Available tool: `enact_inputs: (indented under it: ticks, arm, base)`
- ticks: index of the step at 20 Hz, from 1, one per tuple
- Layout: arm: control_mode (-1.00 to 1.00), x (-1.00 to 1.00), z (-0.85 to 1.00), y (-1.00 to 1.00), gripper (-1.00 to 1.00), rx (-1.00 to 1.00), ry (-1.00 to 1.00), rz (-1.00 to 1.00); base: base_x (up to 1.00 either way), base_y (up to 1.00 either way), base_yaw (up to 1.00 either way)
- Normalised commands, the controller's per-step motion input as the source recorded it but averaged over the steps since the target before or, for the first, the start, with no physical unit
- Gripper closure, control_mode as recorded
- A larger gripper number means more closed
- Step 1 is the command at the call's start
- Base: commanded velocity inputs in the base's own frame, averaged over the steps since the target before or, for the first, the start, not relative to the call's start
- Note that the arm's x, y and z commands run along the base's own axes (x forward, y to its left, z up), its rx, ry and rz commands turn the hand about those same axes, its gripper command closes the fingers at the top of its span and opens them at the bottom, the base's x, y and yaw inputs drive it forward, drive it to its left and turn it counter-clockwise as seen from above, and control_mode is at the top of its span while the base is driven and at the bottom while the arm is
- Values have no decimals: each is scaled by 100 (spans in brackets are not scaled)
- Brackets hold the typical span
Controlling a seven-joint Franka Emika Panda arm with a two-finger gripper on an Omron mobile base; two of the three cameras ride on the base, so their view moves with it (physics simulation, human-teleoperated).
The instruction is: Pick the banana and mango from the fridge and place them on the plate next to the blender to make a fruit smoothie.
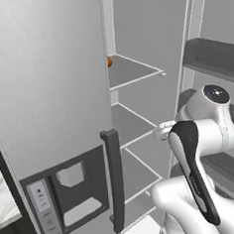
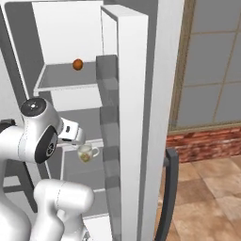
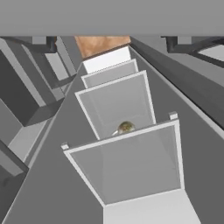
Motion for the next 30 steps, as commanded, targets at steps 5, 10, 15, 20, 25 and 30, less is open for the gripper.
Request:
enact_inputs:
  ticks: [5, 10, 15, 20, 25, 30]
  arm:
    - [100, 0, 0, 0, -100, 0, 0, 0]
    - [-100, 18, 26, 0, -100, 0, -4, 1]
    - [-100, 2, 70, 5, -100, 0, -18, 0]
    - [-100, 0, 94, 6, -100, 0, -12, 0]
    - [-100, 14, 97, 16, -100, -2, -17, 0]
    - [-100, 48, 78, 6, -100, 0, -10, 1]
  base:
    - [54, 0, 18]
    - [11, 0, 2]
    - [0, 0, 0]
    - [0, 0, 0]
    - [0, 0, 0]
    - [0, 0, 0]
